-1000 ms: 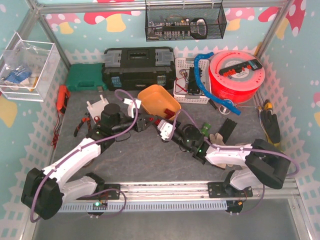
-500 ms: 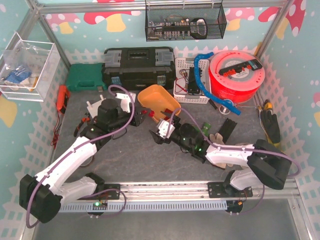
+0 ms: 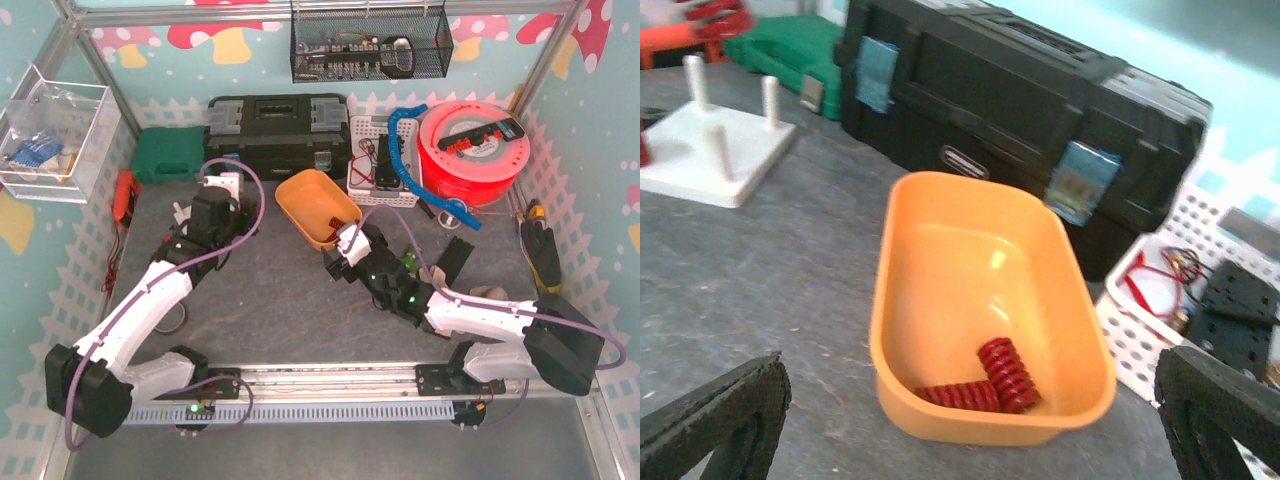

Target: Install the large spring

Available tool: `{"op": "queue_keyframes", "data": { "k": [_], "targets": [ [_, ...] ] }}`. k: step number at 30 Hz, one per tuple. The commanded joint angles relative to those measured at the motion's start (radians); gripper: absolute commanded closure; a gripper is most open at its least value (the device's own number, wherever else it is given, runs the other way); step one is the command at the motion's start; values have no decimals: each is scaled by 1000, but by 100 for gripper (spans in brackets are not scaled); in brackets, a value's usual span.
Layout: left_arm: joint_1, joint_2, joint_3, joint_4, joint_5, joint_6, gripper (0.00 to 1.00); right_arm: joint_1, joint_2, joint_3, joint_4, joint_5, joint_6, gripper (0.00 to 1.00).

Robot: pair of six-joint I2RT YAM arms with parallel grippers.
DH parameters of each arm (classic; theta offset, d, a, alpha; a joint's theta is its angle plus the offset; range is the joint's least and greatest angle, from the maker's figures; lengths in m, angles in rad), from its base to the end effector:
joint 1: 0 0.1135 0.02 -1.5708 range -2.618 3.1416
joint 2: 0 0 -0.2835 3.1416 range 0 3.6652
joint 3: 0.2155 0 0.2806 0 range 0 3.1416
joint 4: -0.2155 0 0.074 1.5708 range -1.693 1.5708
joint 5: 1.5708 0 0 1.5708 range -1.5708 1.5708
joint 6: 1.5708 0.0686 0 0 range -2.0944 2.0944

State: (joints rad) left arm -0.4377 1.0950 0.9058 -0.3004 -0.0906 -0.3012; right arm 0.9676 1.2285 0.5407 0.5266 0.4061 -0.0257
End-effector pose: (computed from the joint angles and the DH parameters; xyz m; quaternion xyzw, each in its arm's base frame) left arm 0.2709 -0.1199 0.3060 0.0352 0.8561 -0.1494 0.4935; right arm 0.1982 0.2399 0.2309 -0.2406 0.7182 0.1510 0.6352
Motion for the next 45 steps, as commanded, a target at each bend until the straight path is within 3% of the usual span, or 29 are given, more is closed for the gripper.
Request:
{"op": "queue_keyframes", "data": {
  "k": [1,8,23,31,45],
  "targets": [
    [88,45,42,-11,-130,45,100,-15,-9,-6,-40,164,83,1],
    [188,138,52,-10,-189,68,100,-45,-15,-43,-29,183,145,1],
    [244,352,88,11,-214,17,100,-58,-46,-104,31,221,150,1],
    [298,374,76,27,-170,-17,100,-58,-14,-92,24,233,141,1],
    [301,395,76,32,-139,-16,100,-59,-8,-92,30,235,133,1]
  ]
}}
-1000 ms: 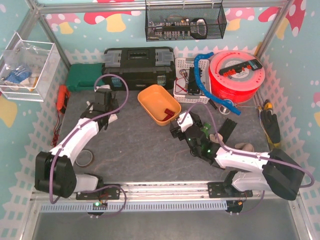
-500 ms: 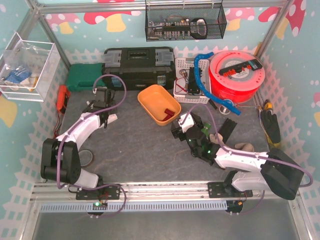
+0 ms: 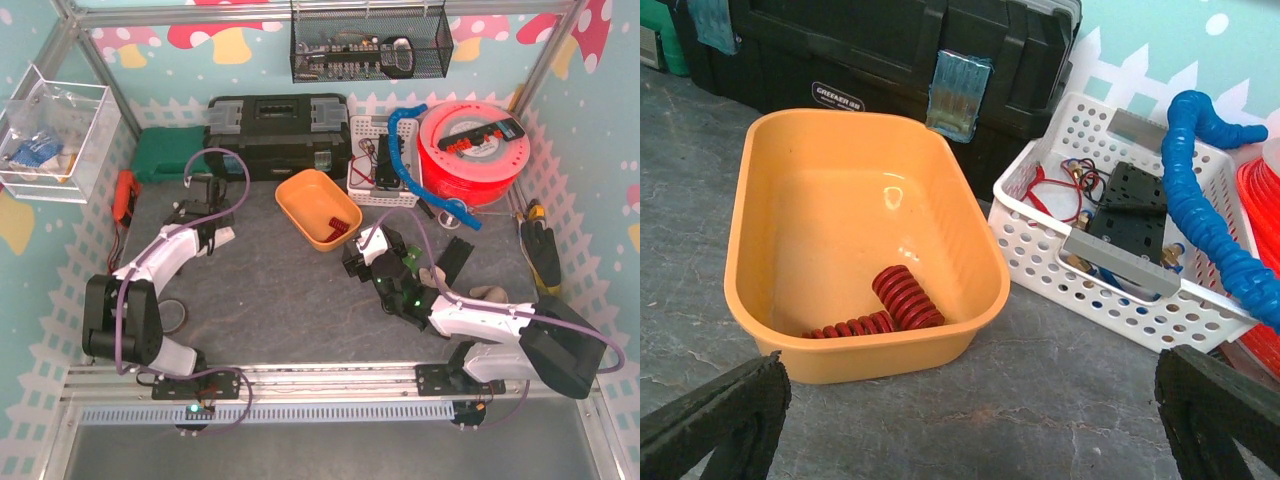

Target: Install the large spring

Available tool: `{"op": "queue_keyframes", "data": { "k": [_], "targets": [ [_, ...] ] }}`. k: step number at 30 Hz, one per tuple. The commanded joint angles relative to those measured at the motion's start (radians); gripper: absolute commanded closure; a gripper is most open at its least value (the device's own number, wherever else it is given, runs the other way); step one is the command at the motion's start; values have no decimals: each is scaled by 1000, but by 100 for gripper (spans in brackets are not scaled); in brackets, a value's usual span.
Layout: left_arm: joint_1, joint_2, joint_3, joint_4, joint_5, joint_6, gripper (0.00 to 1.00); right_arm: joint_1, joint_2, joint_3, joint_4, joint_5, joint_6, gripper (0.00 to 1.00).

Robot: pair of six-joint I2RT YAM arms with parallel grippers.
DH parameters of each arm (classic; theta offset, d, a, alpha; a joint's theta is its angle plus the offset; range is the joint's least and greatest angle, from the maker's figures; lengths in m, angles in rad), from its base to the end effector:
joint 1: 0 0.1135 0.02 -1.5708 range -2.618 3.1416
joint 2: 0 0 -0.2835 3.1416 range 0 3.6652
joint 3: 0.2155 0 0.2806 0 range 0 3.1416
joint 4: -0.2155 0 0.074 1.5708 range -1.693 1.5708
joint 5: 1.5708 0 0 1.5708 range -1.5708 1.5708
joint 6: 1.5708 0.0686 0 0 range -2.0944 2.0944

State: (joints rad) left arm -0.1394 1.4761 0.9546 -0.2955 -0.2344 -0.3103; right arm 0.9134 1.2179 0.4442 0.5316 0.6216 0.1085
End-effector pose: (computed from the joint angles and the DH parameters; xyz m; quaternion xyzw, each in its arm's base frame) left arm 0.3558 -0.0338 0.2086 -0.1217 0.9164 0.0245 0.3806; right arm 0.2064 0.2020 0.1998 -0.1201 0.7636 0.0770 0.6298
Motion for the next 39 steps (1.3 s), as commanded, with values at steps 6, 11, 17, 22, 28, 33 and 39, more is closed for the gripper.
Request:
{"op": "queue_keyframes", "data": {
  "k": [6,11,17,22,28,33,39],
  "targets": [
    [4,30,38,29,9,-6,100,-6,-10,-1,26,21,-2,1],
    [4,41,37,31,9,-7,100,-6,-15,-2,26,20,-3,1],
    [4,68,38,35,6,-6,98,-5,-18,-1,25,15,-6,1],
    [6,96,41,37,5,-10,91,-7,-14,0,25,13,-7,1],
    [6,126,45,37,4,-10,78,-7,-3,5,26,13,-7,1],
    [7,146,47,38,16,-10,66,-7,1,5,26,14,-7,1],
    [7,144,44,34,23,-23,51,-7,5,11,19,15,-4,1]
  ]
}}
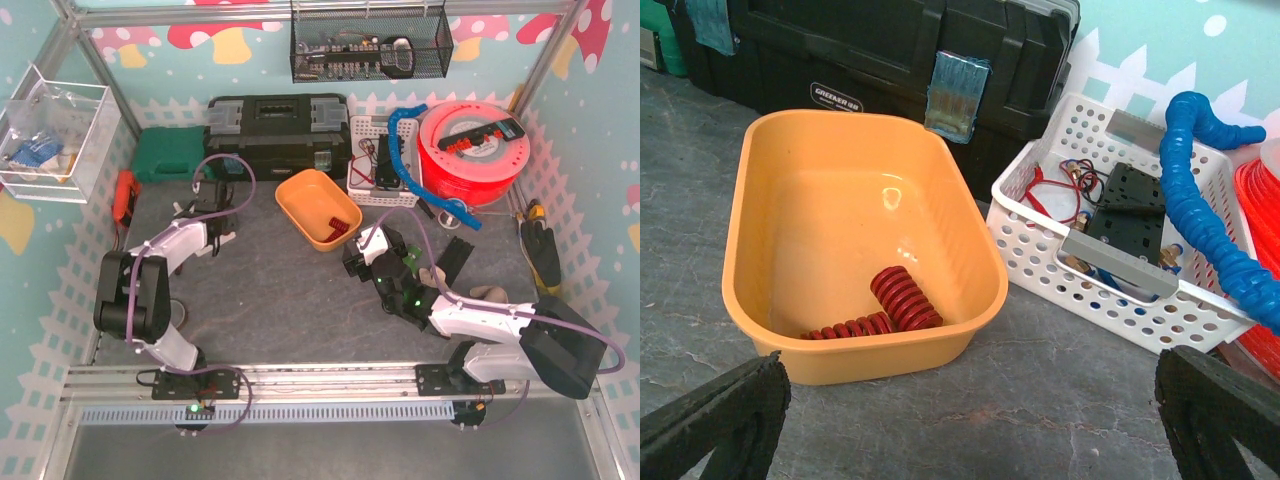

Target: Install the large spring

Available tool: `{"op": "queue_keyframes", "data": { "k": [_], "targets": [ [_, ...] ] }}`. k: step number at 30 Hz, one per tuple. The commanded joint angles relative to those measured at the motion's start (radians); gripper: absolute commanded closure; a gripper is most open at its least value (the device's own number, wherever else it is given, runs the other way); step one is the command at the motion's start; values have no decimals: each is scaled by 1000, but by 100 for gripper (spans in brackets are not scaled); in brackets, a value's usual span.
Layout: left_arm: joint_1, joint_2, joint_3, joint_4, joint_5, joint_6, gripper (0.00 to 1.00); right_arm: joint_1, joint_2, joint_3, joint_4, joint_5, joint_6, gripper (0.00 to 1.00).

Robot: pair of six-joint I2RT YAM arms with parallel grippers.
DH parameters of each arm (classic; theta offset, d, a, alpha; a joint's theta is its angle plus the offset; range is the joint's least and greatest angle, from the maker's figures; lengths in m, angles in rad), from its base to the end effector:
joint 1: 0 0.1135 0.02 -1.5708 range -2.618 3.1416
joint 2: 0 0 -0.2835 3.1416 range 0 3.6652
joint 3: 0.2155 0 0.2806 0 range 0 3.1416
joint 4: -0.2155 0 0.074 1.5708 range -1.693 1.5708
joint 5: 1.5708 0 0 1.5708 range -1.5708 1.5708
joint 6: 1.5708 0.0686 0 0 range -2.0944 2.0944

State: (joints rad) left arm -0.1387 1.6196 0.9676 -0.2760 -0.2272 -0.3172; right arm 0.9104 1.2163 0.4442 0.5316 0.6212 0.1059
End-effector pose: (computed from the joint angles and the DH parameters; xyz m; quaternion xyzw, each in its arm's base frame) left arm 0.3711 -0.0362 0.1653 -0.1197 0.9357 0.0338 0.3300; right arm 0.2069 0.2013 0.2002 -0.1197 0.7632 0.0758 0.6304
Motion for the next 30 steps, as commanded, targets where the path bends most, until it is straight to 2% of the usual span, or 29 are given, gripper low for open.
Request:
{"op": "queue_keyframes", "data": {
  "k": [1,8,11,14,18,21,22,23,24,27,30],
  "targets": [
    [6,-6,31,12,22,-18,49,-4,6,13,13,14,3,1],
    [6,-120,15,-4,73,-33,43,-24,-7,30,-21,-14,63,1],
    [6,-202,-8,-3,145,-34,40,-62,1,90,-126,-77,139,1],
    [5,-290,-36,-1,220,-40,33,-99,26,174,-249,-161,202,1],
    [1,-395,-90,1,324,-38,19,-138,111,305,-370,-273,199,3],
    [-2,-469,-124,4,419,-36,14,-174,201,435,-495,-383,147,8],
    [-3,-494,-132,3,460,-33,11,-183,234,476,-533,-405,125,10],
    [-2,-516,-142,3,499,-33,3,-190,260,513,-566,-421,101,11],
    [-3,-546,-155,2,536,-37,1,-199,289,549,-596,-449,79,13],
    [-3,-618,-203,4,634,-47,1,-233,366,643,-685,-521,35,23],
    [-4,-698,-255,4,650,-56,1,-262,430,710,-742,-561,6,37]
  ]
}}
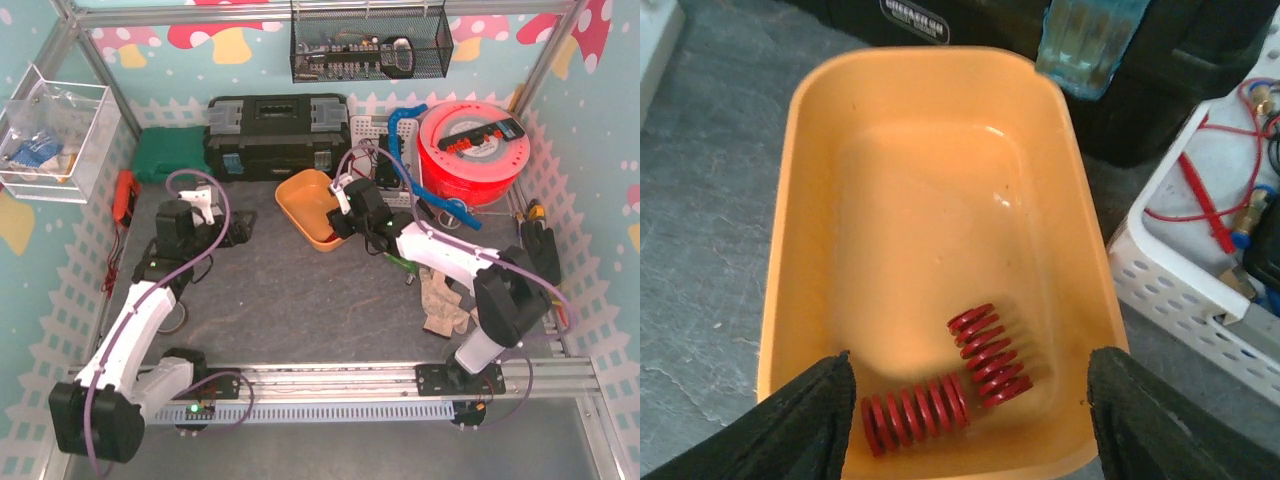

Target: Install the large spring

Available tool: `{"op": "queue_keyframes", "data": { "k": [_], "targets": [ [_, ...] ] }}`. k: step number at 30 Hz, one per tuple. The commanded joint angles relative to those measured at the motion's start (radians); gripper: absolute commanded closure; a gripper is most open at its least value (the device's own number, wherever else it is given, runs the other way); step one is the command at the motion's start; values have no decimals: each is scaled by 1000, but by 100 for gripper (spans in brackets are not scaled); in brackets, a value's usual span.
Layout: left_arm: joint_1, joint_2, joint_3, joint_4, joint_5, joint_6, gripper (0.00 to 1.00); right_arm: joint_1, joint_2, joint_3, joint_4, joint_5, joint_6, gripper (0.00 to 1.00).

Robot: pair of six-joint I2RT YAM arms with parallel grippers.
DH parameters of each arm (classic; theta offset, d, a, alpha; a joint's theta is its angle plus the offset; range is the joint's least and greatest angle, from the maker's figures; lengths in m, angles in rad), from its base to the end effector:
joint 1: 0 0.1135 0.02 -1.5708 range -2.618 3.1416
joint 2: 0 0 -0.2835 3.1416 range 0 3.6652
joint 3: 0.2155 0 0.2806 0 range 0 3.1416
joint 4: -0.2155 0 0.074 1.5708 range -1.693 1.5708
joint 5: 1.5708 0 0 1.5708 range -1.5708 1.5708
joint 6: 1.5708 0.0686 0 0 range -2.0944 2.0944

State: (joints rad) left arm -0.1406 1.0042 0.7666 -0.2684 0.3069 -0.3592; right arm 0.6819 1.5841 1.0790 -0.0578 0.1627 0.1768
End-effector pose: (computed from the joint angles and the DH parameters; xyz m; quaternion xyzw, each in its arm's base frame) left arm 0.2647 -0.0584 0.2789 -0.0158 0.8548 -0.2517 0.4535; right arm 0.3273 0.2514 0.2412 -0.1801 0.8549 0.1356 0.4672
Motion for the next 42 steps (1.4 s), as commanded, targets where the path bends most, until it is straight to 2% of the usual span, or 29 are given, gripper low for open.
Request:
{"op": "queue_keyframes", "data": {
  "k": [1,3,8,16,32,42],
  "targets": [
    [-2,-106,-67,-4,120,-14,1,-43,82,98,-171,-114,-73,42],
    [-2,-146,-91,-3,123,-10,1,-56,129,142,-204,-138,-91,48],
    [-2,-186,-119,-4,123,1,1,-71,254,268,-301,-133,-113,54],
    [-2,-191,-123,-4,156,9,1,-77,432,438,-410,-92,-139,55],
    [0,-188,-118,-4,147,14,1,-103,580,607,-519,-82,-191,55],
    [1,-189,-119,-4,140,14,1,-108,603,615,-536,-120,-204,57]
  ]
}}
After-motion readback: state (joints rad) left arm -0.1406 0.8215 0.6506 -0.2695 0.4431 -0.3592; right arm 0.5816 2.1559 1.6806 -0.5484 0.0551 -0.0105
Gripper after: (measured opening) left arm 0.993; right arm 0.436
